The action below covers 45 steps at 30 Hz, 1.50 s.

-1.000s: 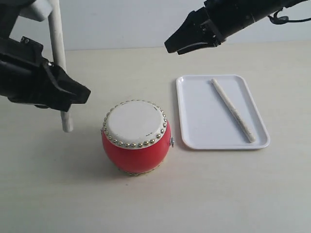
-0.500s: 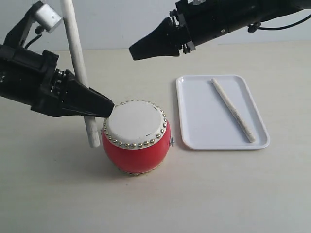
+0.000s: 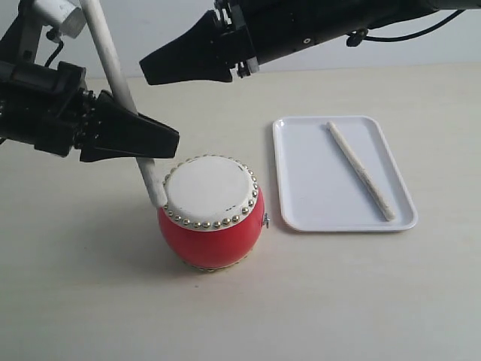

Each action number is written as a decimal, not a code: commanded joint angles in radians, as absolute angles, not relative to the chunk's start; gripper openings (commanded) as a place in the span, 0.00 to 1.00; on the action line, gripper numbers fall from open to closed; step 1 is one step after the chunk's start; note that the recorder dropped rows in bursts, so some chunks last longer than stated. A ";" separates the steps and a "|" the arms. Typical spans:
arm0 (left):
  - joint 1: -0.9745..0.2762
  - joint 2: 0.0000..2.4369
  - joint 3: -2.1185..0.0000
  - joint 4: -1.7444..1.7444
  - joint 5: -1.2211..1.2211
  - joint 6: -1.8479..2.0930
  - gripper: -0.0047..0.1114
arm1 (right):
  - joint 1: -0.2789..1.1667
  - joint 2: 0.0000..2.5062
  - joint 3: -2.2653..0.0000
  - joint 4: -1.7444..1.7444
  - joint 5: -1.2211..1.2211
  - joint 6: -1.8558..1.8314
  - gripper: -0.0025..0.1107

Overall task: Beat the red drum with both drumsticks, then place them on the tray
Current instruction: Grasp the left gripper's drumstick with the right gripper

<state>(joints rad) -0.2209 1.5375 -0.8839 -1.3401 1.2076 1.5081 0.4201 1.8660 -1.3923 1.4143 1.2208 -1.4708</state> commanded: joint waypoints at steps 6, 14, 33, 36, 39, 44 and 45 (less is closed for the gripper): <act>-0.218 1.536 -0.881 -1.384 1.221 1.515 0.04 | 0.431 1.858 -1.389 1.489 1.221 -1.498 0.50; -0.218 1.536 -0.881 -1.404 1.221 1.515 0.04 | 0.486 1.858 -1.389 1.485 1.221 -1.519 0.50; -0.218 1.536 -0.881 -1.404 1.221 1.510 0.04 | 0.512 1.858 -1.389 1.527 1.221 -1.517 0.42; -0.218 1.536 -0.881 -1.402 1.221 1.510 0.04 | 0.512 1.858 -1.389 1.532 1.221 -1.517 0.37; -0.218 1.536 -0.881 -1.402 1.221 1.510 0.04 | 0.512 1.858 -1.389 1.532 1.221 -1.517 0.28; -0.218 1.536 -0.881 -1.402 1.221 1.505 0.04 | 0.512 1.858 -1.389 1.532 1.221 -1.511 0.08; -0.218 1.536 -0.881 -1.402 1.221 1.505 0.04 | 0.512 1.858 -1.389 1.532 1.221 -1.505 0.04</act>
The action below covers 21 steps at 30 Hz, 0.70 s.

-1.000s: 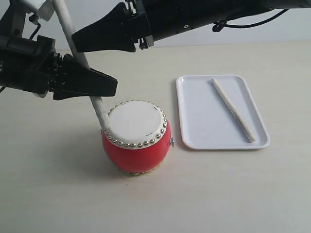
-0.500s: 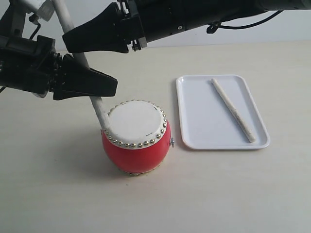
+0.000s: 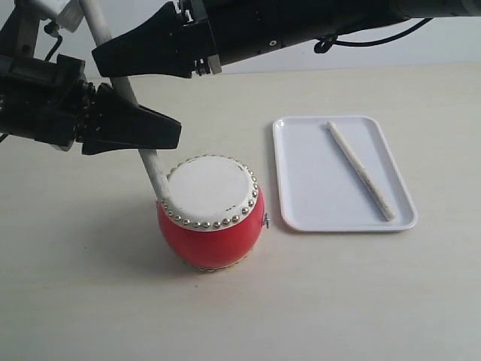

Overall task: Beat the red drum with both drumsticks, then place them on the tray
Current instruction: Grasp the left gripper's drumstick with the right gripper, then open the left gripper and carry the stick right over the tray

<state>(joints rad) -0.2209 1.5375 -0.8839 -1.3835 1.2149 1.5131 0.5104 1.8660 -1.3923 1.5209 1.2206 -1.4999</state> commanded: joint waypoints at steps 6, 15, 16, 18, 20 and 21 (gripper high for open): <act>-0.218 1.536 -0.881 -1.402 1.221 1.475 0.04 | 0.512 1.858 -1.389 1.532 1.221 -1.489 0.02; -0.218 1.536 -0.881 -1.402 1.221 1.461 0.48 | 0.512 1.858 -1.389 1.534 1.221 -1.489 0.02; -0.218 1.536 -0.881 -1.400 1.221 1.461 0.56 | 0.512 1.858 -1.389 1.534 1.221 -1.489 0.02; -0.218 1.536 -0.881 -1.398 1.221 1.461 0.67 | 0.512 1.858 -1.389 1.534 1.221 -1.489 0.02; -0.218 1.536 -0.881 -1.394 1.221 1.461 0.72 | 0.512 1.858 -1.389 1.534 1.221 -1.477 0.02; -0.218 1.536 -0.881 -1.388 1.221 1.461 0.73 | 0.508 1.856 -1.389 1.528 1.221 -1.459 0.02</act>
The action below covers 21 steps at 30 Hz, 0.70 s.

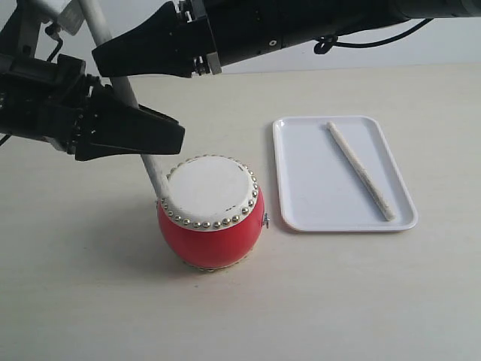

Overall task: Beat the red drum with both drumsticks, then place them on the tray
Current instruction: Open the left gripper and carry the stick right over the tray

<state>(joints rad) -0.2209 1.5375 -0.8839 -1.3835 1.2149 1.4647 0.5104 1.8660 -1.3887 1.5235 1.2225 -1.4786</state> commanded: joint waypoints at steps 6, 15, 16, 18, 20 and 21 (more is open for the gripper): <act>-0.218 1.536 -0.881 -1.344 1.221 1.461 0.69 | 0.441 1.814 -1.434 1.393 1.221 -1.247 0.02; -0.218 1.536 -0.881 -1.310 1.183 1.434 0.55 | 0.286 1.712 -1.465 1.109 1.042 -0.872 0.02; -0.218 1.536 -0.881 -1.310 1.173 1.430 0.50 | 0.274 1.710 -1.465 1.075 1.038 -0.831 0.02; -0.218 1.536 -0.881 -1.310 1.162 1.430 0.35 | 0.254 1.707 -1.465 0.988 1.004 -0.752 0.02; -0.218 1.536 -0.881 -1.310 1.148 1.430 0.20 | 0.245 1.707 -1.465 0.871 0.964 -0.657 0.02; -0.218 1.536 -0.881 -1.310 1.140 1.430 0.11 | 0.243 1.707 -1.465 0.805 0.940 -0.605 0.02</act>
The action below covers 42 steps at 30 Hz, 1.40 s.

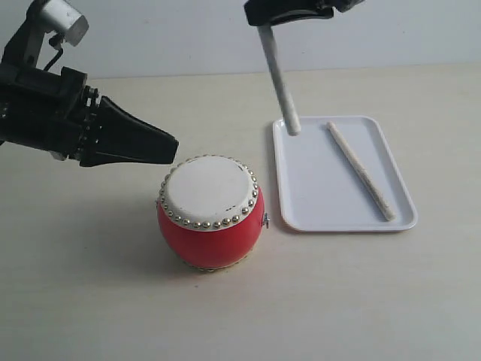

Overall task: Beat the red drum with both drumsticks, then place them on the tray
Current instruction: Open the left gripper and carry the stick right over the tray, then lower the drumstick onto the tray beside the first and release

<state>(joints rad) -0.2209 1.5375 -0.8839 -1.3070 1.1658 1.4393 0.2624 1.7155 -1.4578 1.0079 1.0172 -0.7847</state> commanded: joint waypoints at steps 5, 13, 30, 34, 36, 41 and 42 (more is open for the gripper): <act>-0.218 1.498 -0.901 -1.220 0.948 1.273 0.04 | 0.243 1.710 -1.465 0.666 0.908 -0.491 0.02; -0.218 1.370 -0.909 -0.940 0.627 0.998 0.04 | 0.243 1.710 -1.465 0.659 0.906 -0.461 0.02; -0.222 1.339 -0.879 -0.179 0.471 0.170 0.04 | 0.243 1.765 -1.591 0.156 1.092 0.033 0.02; -0.222 1.339 -0.879 -0.179 0.475 0.170 0.04 | 0.245 1.863 -1.717 0.171 1.200 0.065 0.02; -0.222 1.339 -0.879 -0.179 0.475 0.170 0.04 | 0.245 1.903 -1.725 0.184 1.221 0.076 0.02; -0.222 1.339 -0.879 -0.179 0.475 0.170 0.04 | 0.245 2.009 -1.725 0.187 1.221 0.104 0.02; -0.222 1.339 -0.879 -0.179 0.475 0.170 0.04 | 0.245 2.033 -1.725 0.200 1.221 0.107 0.02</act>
